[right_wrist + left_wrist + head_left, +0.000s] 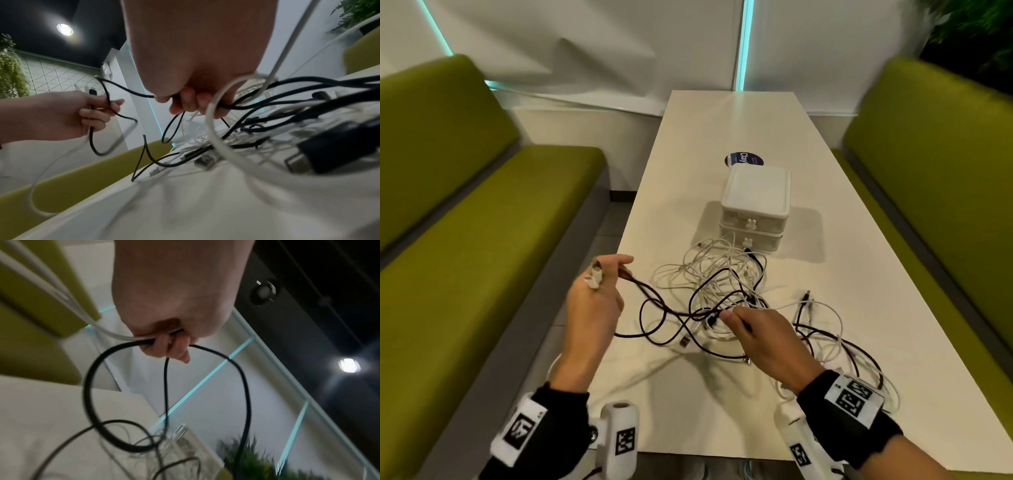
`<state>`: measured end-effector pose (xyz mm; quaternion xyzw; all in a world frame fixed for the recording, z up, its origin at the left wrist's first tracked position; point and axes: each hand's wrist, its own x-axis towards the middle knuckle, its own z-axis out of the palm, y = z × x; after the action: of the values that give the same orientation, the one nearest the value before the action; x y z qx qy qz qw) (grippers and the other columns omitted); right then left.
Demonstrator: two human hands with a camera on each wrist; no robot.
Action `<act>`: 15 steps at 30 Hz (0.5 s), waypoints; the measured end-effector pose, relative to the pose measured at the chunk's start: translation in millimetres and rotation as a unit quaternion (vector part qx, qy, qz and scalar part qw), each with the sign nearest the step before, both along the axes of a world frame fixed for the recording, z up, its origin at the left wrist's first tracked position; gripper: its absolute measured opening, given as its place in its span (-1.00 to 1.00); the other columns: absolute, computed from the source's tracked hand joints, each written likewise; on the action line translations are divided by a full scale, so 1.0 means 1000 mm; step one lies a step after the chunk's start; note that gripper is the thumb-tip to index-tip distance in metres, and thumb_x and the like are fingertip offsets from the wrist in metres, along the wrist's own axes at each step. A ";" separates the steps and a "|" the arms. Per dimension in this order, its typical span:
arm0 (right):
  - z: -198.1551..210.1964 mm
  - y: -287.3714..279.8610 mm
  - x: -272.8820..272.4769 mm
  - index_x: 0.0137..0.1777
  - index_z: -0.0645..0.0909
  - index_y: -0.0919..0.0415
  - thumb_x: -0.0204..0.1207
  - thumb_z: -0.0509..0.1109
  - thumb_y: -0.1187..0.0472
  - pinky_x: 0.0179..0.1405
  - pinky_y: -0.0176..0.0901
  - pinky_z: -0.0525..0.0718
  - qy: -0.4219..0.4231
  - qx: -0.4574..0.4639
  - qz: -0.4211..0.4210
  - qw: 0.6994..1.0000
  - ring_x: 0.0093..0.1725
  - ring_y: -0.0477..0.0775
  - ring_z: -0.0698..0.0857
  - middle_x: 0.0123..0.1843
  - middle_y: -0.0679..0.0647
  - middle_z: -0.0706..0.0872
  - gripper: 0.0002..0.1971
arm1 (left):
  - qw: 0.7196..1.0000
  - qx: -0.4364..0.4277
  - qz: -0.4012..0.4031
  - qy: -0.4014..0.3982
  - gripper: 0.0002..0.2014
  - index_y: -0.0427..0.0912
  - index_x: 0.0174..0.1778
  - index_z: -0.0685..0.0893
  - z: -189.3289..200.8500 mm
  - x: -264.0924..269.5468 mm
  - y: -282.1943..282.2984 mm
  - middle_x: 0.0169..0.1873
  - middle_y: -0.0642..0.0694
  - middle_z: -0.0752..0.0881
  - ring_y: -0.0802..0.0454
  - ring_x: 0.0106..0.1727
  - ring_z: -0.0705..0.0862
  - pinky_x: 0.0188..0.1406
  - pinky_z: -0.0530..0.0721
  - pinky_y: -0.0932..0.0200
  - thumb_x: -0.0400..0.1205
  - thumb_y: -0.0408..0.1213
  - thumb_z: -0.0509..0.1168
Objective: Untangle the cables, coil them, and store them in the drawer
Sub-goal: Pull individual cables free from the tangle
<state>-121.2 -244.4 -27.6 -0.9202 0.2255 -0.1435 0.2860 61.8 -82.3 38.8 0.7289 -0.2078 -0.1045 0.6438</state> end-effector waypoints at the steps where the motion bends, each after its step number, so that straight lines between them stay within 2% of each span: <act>1: 0.000 0.001 0.001 -0.42 0.25 0.00 0.65 0.02 -0.28 -0.43 -0.22 0.32 0.003 -0.004 -0.002 1.000 -0.45 0.02 0.43 -0.55 -0.01 0.40 -0.51 | 0.999 0.028 0.001 -0.047 -0.69 0.04 0.05 0.74 -0.003 -0.004 0.000 -0.13 0.21 0.75 0.19 -0.26 0.65 -0.29 0.57 0.19 0.77 0.01 0.09; 3: -0.002 0.002 0.001 -0.44 0.24 -0.03 0.68 0.07 -0.24 -0.42 -0.14 0.33 0.014 -0.002 -0.012 1.000 -0.48 0.01 0.41 -0.57 -0.02 0.40 -0.51 | 0.992 0.017 0.031 -0.118 -0.70 -0.01 0.21 0.70 -0.003 -0.013 0.001 0.10 0.20 0.74 0.31 0.10 0.68 0.06 0.61 0.26 0.78 -0.04 0.09; 4: -0.002 0.003 0.001 -0.46 0.24 -0.04 0.69 0.09 -0.22 -0.41 -0.09 0.35 0.016 0.002 -0.016 1.000 -0.49 0.01 0.40 -0.57 -0.01 0.39 -0.51 | 0.988 -0.010 0.039 -0.148 -0.71 -0.06 0.21 0.70 -0.001 -0.019 0.001 0.13 0.19 0.74 0.33 0.13 0.67 0.09 0.57 0.35 0.78 -0.10 0.10; 5: -0.003 0.003 0.001 -0.46 0.24 -0.03 0.69 0.09 -0.21 -0.40 -0.06 0.37 0.018 0.007 -0.018 1.000 -0.50 0.01 0.40 -0.58 -0.01 0.39 -0.51 | 0.984 -0.031 0.026 -0.174 -0.72 -0.10 0.19 0.71 0.001 -0.025 -0.001 0.13 0.17 0.75 0.32 0.07 0.67 0.05 0.53 0.43 0.79 -0.17 0.11; 7: -0.001 0.005 0.000 -0.45 0.25 -0.03 0.70 0.07 -0.21 -0.39 -0.03 0.40 0.017 0.007 -0.012 1.000 -0.50 0.01 0.41 -0.57 -0.01 0.40 -0.51 | 0.974 -0.027 -0.060 -0.216 -0.75 -0.12 0.15 0.73 0.002 -0.038 -0.007 0.10 0.14 0.77 0.26 -0.03 0.68 -0.03 0.51 0.49 0.79 -0.28 0.12; 9: 0.004 0.008 0.001 -0.43 0.27 -0.08 0.69 0.07 -0.22 -0.41 -0.06 0.35 0.008 0.004 0.003 1.000 -0.50 -0.03 0.42 -0.56 -0.03 0.41 -0.54 | 0.957 0.028 -0.167 -0.235 -0.73 0.00 0.22 0.71 -0.008 -0.049 -0.015 0.13 0.20 0.73 0.28 0.05 0.69 0.04 0.56 0.44 0.75 -0.28 0.13; 11: 0.009 0.011 0.002 -0.38 0.39 -0.06 0.67 0.03 -0.27 -0.41 -0.08 0.32 -0.004 -0.001 0.021 1.000 -0.48 -0.05 0.45 -0.53 -0.05 0.47 -0.55 | 0.931 0.130 -0.225 -0.255 -0.62 0.15 0.36 0.61 -0.024 -0.058 -0.021 0.22 0.27 0.65 0.35 0.13 0.66 0.16 0.60 0.36 0.70 -0.34 0.18; 13: 0.012 0.013 0.000 -0.26 0.49 0.02 0.65 -0.04 -0.31 -0.40 -0.09 0.38 -0.012 -0.016 0.037 0.999 -0.44 -0.02 0.49 -0.47 -0.05 0.55 -0.50 | 0.897 0.238 -0.248 -0.279 -0.57 0.21 0.41 0.53 -0.038 -0.064 -0.026 0.24 0.24 0.62 0.19 0.18 0.67 0.19 0.63 0.13 0.69 -0.36 0.19; 15: 0.009 0.010 -0.004 -0.27 0.41 -0.04 0.64 -0.01 -0.30 -0.42 -0.14 0.34 -0.011 -0.020 0.042 0.999 -0.44 -0.07 0.46 -0.49 -0.11 0.50 -0.57 | 0.879 0.295 -0.247 -0.281 -0.64 0.15 0.27 0.61 -0.042 -0.063 -0.027 0.10 0.13 0.64 -0.02 0.12 0.69 0.09 0.63 -0.05 0.66 -0.37 0.18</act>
<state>-125.5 -234.4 -18.3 -0.9329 0.1805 -0.1462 0.2754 -1.2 -109.8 -3.1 0.8090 -0.5124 -0.1075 0.2671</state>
